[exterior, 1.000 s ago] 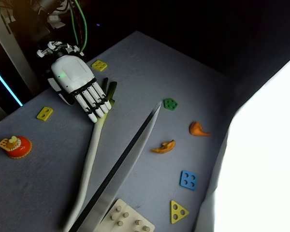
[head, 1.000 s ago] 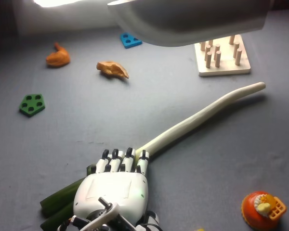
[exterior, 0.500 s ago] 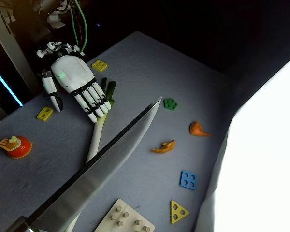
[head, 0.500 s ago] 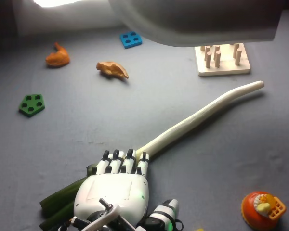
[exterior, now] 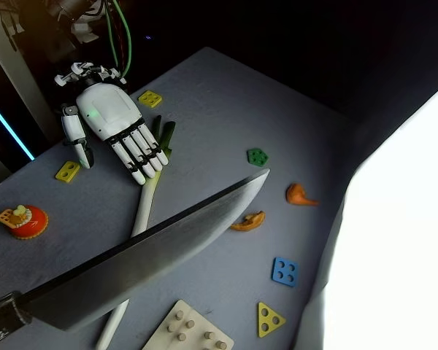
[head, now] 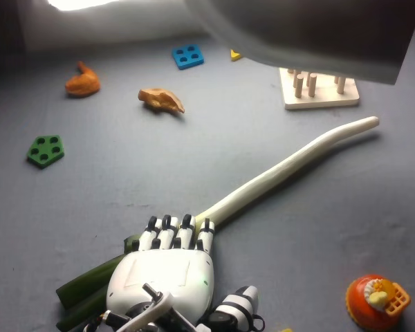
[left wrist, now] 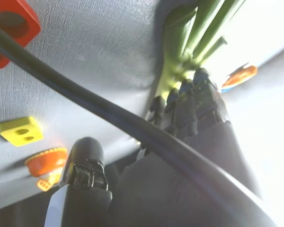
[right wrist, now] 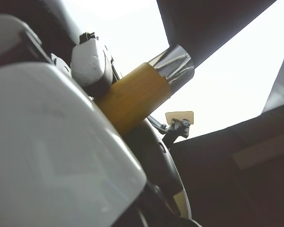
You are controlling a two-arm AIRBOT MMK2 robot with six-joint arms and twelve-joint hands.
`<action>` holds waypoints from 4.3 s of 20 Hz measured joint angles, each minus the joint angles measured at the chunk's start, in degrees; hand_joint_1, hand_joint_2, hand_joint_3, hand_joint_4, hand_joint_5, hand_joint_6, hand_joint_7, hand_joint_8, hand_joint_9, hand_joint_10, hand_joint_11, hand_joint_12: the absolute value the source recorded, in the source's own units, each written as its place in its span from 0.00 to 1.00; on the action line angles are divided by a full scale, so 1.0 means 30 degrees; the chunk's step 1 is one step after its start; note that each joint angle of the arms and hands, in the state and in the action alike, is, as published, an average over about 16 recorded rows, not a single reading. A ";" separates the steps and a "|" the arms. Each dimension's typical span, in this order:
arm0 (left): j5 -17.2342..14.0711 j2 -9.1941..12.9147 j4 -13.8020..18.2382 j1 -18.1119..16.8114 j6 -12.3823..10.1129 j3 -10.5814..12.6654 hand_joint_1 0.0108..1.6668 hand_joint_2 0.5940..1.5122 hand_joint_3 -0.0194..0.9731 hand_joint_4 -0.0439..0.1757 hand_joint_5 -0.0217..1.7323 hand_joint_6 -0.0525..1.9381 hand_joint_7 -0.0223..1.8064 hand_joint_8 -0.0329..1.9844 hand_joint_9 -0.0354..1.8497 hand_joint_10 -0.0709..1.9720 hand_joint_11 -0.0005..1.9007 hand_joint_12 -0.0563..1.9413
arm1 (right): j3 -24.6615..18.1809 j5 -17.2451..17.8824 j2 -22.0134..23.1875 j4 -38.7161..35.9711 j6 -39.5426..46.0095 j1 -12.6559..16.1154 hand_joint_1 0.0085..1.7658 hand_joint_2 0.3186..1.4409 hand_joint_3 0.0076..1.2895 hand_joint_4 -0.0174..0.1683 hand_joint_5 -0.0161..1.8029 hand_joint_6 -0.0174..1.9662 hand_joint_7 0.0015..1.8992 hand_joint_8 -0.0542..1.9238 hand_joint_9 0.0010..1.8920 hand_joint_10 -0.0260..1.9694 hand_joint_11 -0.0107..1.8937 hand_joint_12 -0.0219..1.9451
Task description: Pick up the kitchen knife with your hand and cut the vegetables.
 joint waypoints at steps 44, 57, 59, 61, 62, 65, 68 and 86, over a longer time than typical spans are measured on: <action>0.0118 0.0037 -0.0048 -0.0119 -0.0013 -0.0029 0.00 0.99 0.05 0.22 0.02 0.03 0.01 0.01 0.02 0.03 0.01 0.02 | 0.0599 0.6690 -0.3634 -0.1696 0.3111 -0.7264 0.86 0.29 0.73 0.99 0.74 0.97 0.79 0.92 0.82 0.91 0.83 0.93; 0.0183 0.0105 -0.0049 -0.0108 -0.0015 -0.0079 0.00 0.99 0.05 0.22 0.03 0.03 0.01 0.01 0.02 0.03 0.01 0.02 | 0.0282 0.6624 -0.2852 -0.1569 0.3266 -0.7715 0.88 0.27 0.74 0.99 0.76 0.96 0.80 0.92 0.82 0.91 0.83 0.93; 0.0186 0.0120 -0.0051 -0.0104 -0.0015 -0.0089 0.00 0.99 0.05 0.22 0.03 0.03 0.01 0.01 0.02 0.03 0.01 0.03 | 0.0406 0.6606 -0.3002 -0.1470 0.3209 -0.7566 0.88 0.27 0.74 0.99 0.76 0.96 0.80 0.92 0.82 0.91 0.84 0.93; 0.0193 0.0134 -0.0052 -0.0099 -0.0016 -0.0101 0.00 0.99 0.05 0.22 0.03 0.03 0.01 0.01 0.02 0.03 0.01 0.03 | 0.0558 0.6504 -0.3162 -0.1359 0.3121 -0.7330 0.88 0.27 0.74 0.99 0.76 0.96 0.80 0.92 0.82 0.91 0.84 0.93; 0.0199 0.0141 -0.0052 -0.0097 -0.0016 -0.0108 0.00 0.99 0.05 0.22 0.03 0.03 0.01 0.01 0.02 0.03 0.01 0.03 | 0.0641 0.6402 -0.3227 -0.1296 0.3061 -0.7164 0.88 0.27 0.74 0.99 0.76 0.96 0.80 0.92 0.82 0.91 0.84 0.93; 0.0216 0.0159 -0.0052 -0.0090 -0.0017 -0.0129 0.00 0.99 0.05 0.22 0.03 0.03 0.01 0.01 0.02 0.03 0.01 0.03 | 0.0895 0.5931 -0.3310 -0.1082 0.2881 -0.6434 0.88 0.27 0.74 0.99 0.76 0.96 0.80 0.92 0.82 0.91 0.84 0.93; 0.0220 0.0159 -0.0050 -0.0085 -0.0018 -0.0136 0.00 0.99 0.04 0.22 0.03 0.03 0.01 0.01 0.02 0.03 0.01 0.03 | 0.1091 0.5266 -0.3111 -0.0924 0.2761 -0.5428 0.88 0.28 0.74 0.99 0.76 0.96 0.80 0.92 0.82 0.91 0.84 0.93; 0.0366 0.0219 -0.0132 -0.0184 0.0026 -0.0168 0.00 0.99 0.03 0.22 0.02 0.03 0.01 0.01 0.02 0.03 0.01 0.03 | 0.7544 -0.3956 -0.1847 -0.6313 0.7822 0.0010 0.88 0.29 0.73 0.99 0.74 0.97 0.80 0.91 0.82 0.91 0.84 0.93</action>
